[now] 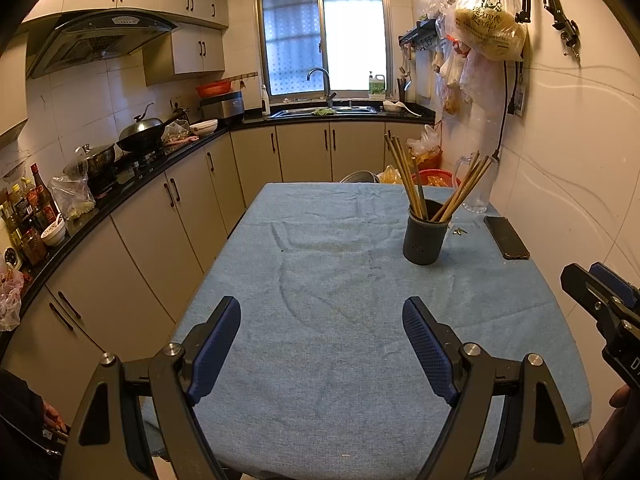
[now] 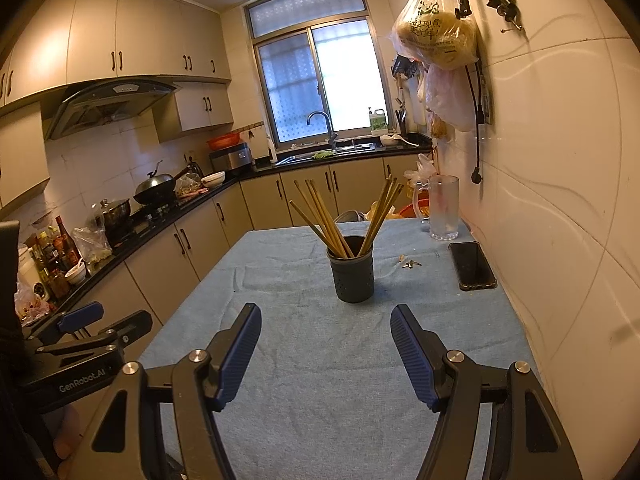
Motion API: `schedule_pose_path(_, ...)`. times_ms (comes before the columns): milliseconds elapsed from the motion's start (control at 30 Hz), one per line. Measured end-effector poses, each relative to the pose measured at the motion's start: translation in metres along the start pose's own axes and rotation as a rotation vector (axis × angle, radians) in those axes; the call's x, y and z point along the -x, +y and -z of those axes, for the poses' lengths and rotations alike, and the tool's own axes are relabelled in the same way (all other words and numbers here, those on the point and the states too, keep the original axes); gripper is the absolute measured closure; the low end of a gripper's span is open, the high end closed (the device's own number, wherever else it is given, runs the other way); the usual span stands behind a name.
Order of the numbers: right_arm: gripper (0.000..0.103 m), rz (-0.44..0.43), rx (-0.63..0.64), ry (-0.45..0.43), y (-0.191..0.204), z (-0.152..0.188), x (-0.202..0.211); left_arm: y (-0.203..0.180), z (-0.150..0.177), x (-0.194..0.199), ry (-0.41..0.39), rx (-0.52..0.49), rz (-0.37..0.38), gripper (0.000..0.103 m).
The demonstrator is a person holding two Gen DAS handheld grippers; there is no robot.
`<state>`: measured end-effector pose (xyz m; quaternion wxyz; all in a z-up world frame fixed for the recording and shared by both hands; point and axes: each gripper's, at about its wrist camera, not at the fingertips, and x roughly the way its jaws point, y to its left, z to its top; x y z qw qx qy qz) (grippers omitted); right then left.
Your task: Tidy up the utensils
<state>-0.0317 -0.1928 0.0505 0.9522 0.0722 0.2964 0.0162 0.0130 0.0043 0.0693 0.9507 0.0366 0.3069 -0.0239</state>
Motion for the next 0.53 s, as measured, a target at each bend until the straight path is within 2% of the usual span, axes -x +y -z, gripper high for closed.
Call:
schedule_pose_path(367, 0.033, 0.000, 0.000, 0.008, -0.002, 0.000, -0.006, 0.000, 0.000, -0.004, 0.004, -0.002, -0.002, 0.019)
schedule_pose_path(533, 0.032, -0.002, 0.001, 0.010, -0.002, 0.000, -0.012, 0.002, -0.001, -0.008, -0.035, -0.003, -0.003, 0.019)
